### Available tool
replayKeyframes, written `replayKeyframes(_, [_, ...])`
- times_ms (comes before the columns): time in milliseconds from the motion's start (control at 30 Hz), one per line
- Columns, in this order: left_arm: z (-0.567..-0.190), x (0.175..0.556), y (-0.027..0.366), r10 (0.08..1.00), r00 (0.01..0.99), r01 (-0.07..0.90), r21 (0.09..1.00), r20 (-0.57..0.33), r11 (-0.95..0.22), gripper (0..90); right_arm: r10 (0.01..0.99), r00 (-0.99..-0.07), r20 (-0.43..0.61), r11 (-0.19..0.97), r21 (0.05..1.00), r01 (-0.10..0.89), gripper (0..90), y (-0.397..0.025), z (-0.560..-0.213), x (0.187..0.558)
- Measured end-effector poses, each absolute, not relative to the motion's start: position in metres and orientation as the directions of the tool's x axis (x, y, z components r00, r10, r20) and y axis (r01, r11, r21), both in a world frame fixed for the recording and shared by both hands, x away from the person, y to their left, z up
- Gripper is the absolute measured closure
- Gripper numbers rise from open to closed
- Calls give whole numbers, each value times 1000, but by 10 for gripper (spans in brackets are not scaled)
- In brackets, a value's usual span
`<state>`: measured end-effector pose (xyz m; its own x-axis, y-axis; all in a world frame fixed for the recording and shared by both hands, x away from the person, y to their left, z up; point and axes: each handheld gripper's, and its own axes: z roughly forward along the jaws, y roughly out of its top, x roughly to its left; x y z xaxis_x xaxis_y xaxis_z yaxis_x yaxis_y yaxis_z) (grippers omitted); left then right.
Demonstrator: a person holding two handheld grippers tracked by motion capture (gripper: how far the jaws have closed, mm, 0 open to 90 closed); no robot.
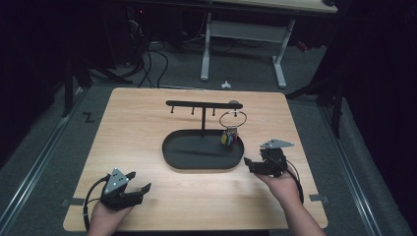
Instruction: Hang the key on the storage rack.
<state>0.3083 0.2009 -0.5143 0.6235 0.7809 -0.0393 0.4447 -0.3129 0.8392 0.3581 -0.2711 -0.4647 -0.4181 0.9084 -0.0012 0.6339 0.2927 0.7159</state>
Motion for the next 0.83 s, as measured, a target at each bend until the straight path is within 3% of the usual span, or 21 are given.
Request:
replayKeyframes(200, [-516,309,199,787,615,456,836,-47,-306,266,915,-404,-4,286,714,639,152,-276,-502,334])
replayKeyframes(267, [-518,309,198,797,602,466,830,-44,-307,258,927,-376,-20,266,740,618,156,-279,-512,320])
replayKeyframes(300, [-518,308,196,802,595,476,823,-42,-311,252,946,-323,-30,222,787,576,214,-281,-520,302])
replayKeyframes(333, [-518,307,195,806,590,479,821,-40,-310,247,940,-341,-1,210,789,577,213,-283,-521,292])
replayKeyframes(367, [-518,306,192,809,587,478,822,-37,-310,243,928,-369,43,198,784,588,146,-284,-517,290])
replayKeyframes(467, [-518,306,184,809,587,476,816,-18,-328,225,930,-364,-55,252,816,521,166,-287,-511,286])
replayKeyframes(567, [-518,307,182,813,582,474,819,-17,-323,213,932,-362,-9,226,796,562,148,-289,-519,290])
replayKeyframes(833, [-516,311,186,808,588,464,829,-24,-313,206,941,-338,-5,207,800,563,138,-294,-522,288])
